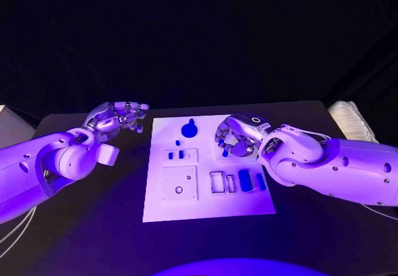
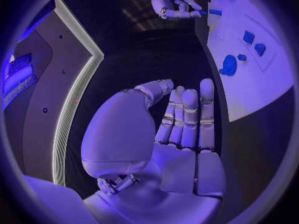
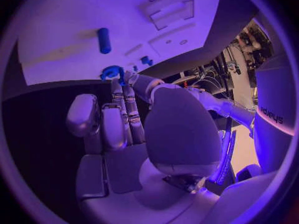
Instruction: Assemble the parts on the task board
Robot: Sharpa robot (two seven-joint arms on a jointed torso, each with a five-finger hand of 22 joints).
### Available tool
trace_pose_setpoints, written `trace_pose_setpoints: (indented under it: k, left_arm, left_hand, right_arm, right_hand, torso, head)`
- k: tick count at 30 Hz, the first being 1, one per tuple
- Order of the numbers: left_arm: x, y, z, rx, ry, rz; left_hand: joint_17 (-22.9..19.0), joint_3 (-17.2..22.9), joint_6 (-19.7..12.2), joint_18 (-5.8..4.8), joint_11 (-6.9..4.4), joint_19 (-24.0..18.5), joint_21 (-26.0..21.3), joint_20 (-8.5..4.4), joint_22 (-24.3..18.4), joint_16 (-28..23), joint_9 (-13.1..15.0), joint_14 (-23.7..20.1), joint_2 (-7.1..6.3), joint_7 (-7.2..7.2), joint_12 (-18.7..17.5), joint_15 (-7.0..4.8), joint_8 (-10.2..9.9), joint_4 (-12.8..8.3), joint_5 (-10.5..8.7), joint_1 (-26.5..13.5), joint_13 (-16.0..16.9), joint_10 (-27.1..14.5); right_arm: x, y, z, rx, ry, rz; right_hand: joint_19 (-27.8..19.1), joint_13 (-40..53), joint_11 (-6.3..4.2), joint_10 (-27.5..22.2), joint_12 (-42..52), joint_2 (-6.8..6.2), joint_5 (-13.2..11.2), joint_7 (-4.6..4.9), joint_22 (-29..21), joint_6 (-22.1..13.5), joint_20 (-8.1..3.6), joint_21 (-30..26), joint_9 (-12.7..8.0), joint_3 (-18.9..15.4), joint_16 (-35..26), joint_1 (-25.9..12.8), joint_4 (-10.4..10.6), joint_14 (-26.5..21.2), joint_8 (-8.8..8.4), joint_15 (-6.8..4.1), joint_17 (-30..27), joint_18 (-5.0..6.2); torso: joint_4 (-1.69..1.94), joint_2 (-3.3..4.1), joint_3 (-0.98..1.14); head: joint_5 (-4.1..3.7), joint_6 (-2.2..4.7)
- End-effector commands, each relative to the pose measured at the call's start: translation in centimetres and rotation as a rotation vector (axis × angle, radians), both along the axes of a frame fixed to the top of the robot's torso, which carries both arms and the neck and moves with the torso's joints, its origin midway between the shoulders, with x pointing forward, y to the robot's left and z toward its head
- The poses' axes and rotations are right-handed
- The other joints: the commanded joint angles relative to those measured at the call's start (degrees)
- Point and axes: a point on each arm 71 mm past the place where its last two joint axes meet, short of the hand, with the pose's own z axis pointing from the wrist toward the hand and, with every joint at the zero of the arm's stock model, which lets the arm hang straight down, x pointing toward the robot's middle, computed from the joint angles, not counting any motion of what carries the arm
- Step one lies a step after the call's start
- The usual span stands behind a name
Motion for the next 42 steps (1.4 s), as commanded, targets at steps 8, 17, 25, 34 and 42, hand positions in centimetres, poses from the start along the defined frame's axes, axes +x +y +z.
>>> trace_pose_setpoints:
  k: [8,17,25,34,42]
  left_arm:
    - [-0.3,-1.4,0.1,-0.022,-0.001,-0.028]
    - [-0.5,-2.5,0.2,-0.03,0.0,-0.046]
    - [-0.5,-3.1,0.2,-0.032,0.003,-0.055]
    - [-0.5,-3.2,0.1,-0.031,0.006,-0.057]
    - [-0.5,-3.1,0.1,-0.029,0.01,-0.056]
  left_hand:
    - [-0.1,-0.4,-0.3,0.84,0.06,-0.1,-0.4,0.2,-0.1,-0.1,0.0,0.4,0.48,0.24,0.0,0.04,-0.1,0.1,0.03,0.0,-0.1,0.4]
    - [-0.2,-0.4,-0.3,0.84,0.06,-0.1,-0.4,0.2,-0.1,-0.1,0.0,0.4,0.48,0.23,0.0,0.04,0.0,0.0,0.03,0.0,-0.1,0.4]
    - [-0.2,-0.5,-0.3,0.84,0.05,0.0,-0.5,0.2,-0.2,-0.1,0.0,0.4,0.49,0.21,0.0,0.03,0.0,0.0,0.04,0.0,-0.1,0.4]
    - [-0.3,-0.5,-0.2,0.84,0.03,0.0,-0.5,0.2,-0.2,-0.2,0.0,0.4,0.5,0.19,0.0,0.03,0.0,0.1,0.04,0.0,-0.2,0.4]
    - [-0.3,-0.5,-0.2,0.84,0.03,0.0,-0.5,0.2,-0.2,-0.2,0.0,0.4,0.5,0.19,0.0,0.03,0.0,0.1,0.04,0.0,-0.2,0.4]
  right_arm:
    - [-2.6,4.5,-2.2,0.049,0.033,0.143]
    - [-3.3,7.1,-4.9,0.031,0.065,0.184]
    - [-3.0,8.1,-6.3,0.013,0.08,0.18]
    - [-3.1,8.6,-6.7,0.01,0.078,0.184]
    - [-3.1,8.7,-6.8,0.007,0.076,0.185]
  right_hand:
    - [0.0,3.0,-3.33,3.6,0.0,1.27,0.4,-0.13,-0.3,0.3,-0.12,-0.2,0.1,0.2,0.1,0.8,-0.4,2.1,0.37,-0.35,-0.2,-0.86]
    - [-0.1,3.0,-3.31,3.5,0.0,1.29,0.5,-0.11,-0.4,0.2,-0.13,-0.3,0.2,0.3,0.1,0.8,-0.5,2.1,0.35,-0.34,-0.2,-0.83]
    - [-0.1,3.0,-3.29,3.5,-0.1,1.29,0.5,-0.08,-0.4,0.2,-0.13,-0.3,0.2,0.4,0.1,0.7,-0.5,2.1,0.34,-0.33,-0.2,-0.82]
    - [-0.1,3.0,-3.29,3.5,-0.1,1.29,0.5,-0.08,-0.4,0.2,-0.13,-0.3,0.2,0.4,0.1,0.7,-0.5,2.1,0.34,-0.33,-0.2,-0.82]
    - [-0.1,3.1,-3.27,3.5,-0.1,1.3,0.5,-0.06,-0.3,0.1,-0.12,-0.2,0.3,0.4,0.2,0.7,-0.6,2.1,0.32,-0.32,0.0,-0.84]
  torso:
    - [-0.06,-0.04,-0.17]
    - [-0.08,-0.02,-0.2]
    - [0.03,0.0,-0.16]
    - [-0.03,0.02,-0.12]
    - [-0.02,0.03,-0.13]
  head:
    - [3.13,-0.32]
    - [4.69,-0.81]
    - [5.38,-1.41]
    - [6.18,-1.92]
    - [6.45,-2.13]
